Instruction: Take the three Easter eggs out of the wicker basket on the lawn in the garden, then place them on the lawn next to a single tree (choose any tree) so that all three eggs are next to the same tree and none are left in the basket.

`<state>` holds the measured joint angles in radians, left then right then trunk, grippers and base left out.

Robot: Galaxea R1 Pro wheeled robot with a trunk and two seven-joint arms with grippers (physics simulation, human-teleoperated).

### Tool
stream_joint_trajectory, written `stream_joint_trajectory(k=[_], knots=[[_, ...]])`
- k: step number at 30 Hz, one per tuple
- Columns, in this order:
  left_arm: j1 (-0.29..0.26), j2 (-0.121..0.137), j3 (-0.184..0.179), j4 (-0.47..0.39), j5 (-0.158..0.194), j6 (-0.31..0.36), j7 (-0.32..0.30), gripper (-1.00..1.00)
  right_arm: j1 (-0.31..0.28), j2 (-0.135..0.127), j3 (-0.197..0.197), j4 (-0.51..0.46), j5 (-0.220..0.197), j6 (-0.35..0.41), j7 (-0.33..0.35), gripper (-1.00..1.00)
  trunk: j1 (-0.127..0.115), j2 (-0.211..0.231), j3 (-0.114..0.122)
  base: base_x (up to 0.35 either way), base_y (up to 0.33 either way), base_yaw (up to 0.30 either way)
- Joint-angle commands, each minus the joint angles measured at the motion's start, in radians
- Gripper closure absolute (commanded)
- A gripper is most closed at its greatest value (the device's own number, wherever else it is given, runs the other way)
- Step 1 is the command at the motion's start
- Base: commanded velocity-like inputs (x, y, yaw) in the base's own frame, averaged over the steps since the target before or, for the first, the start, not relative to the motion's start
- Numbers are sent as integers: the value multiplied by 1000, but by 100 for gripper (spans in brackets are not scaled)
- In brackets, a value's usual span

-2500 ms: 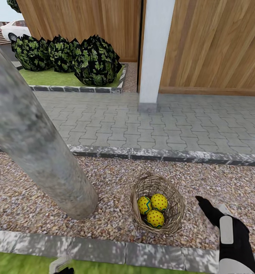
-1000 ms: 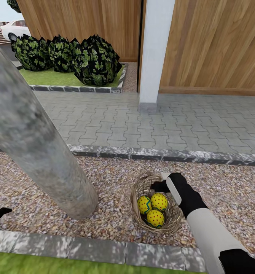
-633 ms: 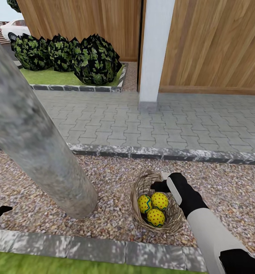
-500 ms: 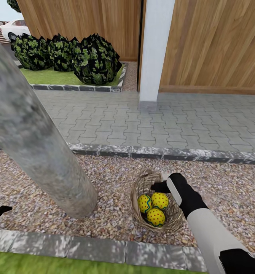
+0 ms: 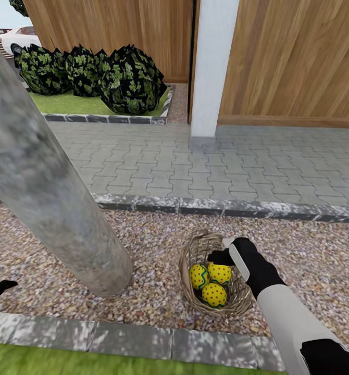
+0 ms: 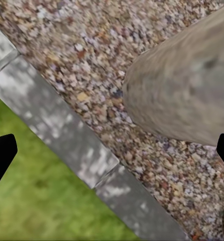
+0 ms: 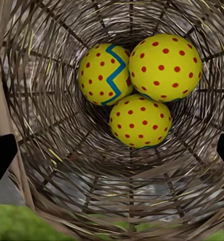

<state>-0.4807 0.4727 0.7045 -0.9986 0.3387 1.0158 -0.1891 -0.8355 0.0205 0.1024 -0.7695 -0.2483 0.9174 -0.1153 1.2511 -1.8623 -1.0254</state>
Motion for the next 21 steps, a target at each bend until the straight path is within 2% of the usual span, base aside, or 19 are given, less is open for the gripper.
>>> stream_joint_trajectory(k=[1,18,21], knots=[[-1,0,3,0,-9,4,-10,-100,-1,0,3,-1,-10,3,-10,-100,4,-8,-4,0,0,0],[-1,1,4,1,-7,4,-10,-100,-1,-6,2,-16,-3,3,-10,-100,69,-127,-57,0,0,0],[-1,0,11,1,-7,4,-10,-100,-17,-5,1,-12,-4,3,-14,-100,81,-148,-67,0,0,0]])
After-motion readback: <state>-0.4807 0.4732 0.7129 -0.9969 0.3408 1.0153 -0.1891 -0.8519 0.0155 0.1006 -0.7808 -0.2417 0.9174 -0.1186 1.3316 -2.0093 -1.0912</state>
